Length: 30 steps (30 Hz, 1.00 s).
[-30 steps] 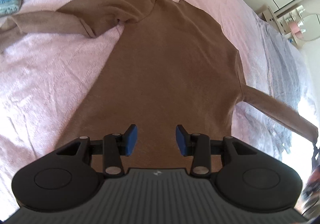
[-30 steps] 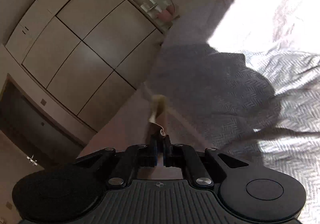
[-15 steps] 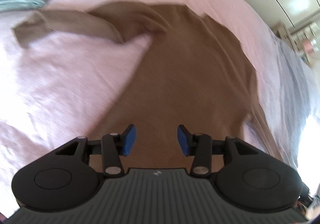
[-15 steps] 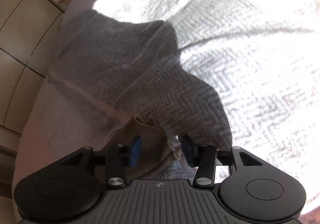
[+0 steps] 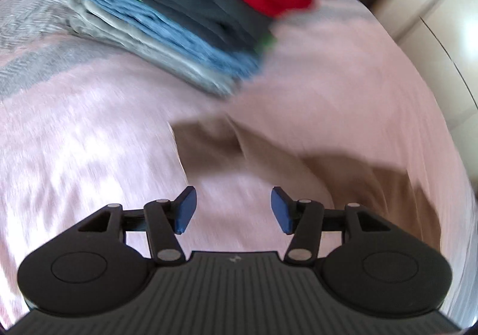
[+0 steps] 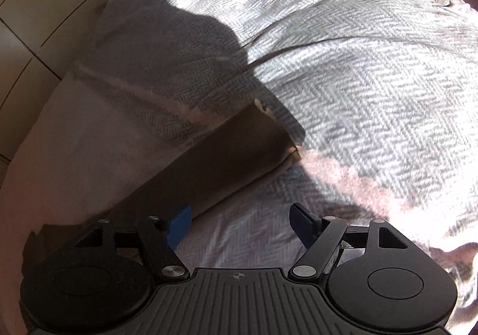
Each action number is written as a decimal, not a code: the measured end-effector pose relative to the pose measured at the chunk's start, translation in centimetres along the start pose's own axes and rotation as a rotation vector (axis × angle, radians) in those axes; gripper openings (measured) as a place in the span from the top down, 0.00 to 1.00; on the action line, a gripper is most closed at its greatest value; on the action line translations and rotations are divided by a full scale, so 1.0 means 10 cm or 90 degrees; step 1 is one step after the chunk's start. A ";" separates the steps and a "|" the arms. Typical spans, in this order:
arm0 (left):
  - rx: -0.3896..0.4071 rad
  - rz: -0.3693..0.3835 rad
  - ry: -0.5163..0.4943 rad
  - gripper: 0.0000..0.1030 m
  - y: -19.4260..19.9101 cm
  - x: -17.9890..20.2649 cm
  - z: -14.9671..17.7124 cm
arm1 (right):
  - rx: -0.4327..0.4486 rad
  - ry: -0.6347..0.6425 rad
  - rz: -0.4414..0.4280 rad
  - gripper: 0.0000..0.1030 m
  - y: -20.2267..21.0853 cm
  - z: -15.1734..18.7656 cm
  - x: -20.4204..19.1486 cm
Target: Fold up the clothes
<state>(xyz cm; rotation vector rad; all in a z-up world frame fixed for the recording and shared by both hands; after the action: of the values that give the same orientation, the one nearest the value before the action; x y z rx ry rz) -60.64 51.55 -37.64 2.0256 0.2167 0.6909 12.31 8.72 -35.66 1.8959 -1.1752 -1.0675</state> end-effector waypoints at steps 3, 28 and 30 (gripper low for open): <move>0.018 -0.003 0.016 0.44 -0.19 0.01 -0.30 | -0.016 0.021 0.001 0.27 -0.12 0.16 -0.19; -0.006 0.014 -0.369 0.88 0.53 -0.63 0.25 | -0.150 0.071 -0.033 0.27 -0.41 1.20 -1.20; -0.020 0.046 -0.241 0.76 0.58 -0.61 0.20 | -0.154 0.085 -0.035 0.27 -0.41 1.20 -1.24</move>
<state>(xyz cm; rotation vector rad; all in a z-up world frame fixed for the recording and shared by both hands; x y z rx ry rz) -65.30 44.41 -35.89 2.0975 -0.0891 0.3414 0.00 20.39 -40.87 1.7888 -0.8819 -1.0440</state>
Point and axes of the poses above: each gripper's, at about its wrist camera, not at the fingertips, and y roughly against the way its jaws point, x to its right, z to its underside, the point moved 10 cm from there along -y, roughly the way its jaws point, and after that the axes turned 6 degrees about y, right-handed, at the moved point
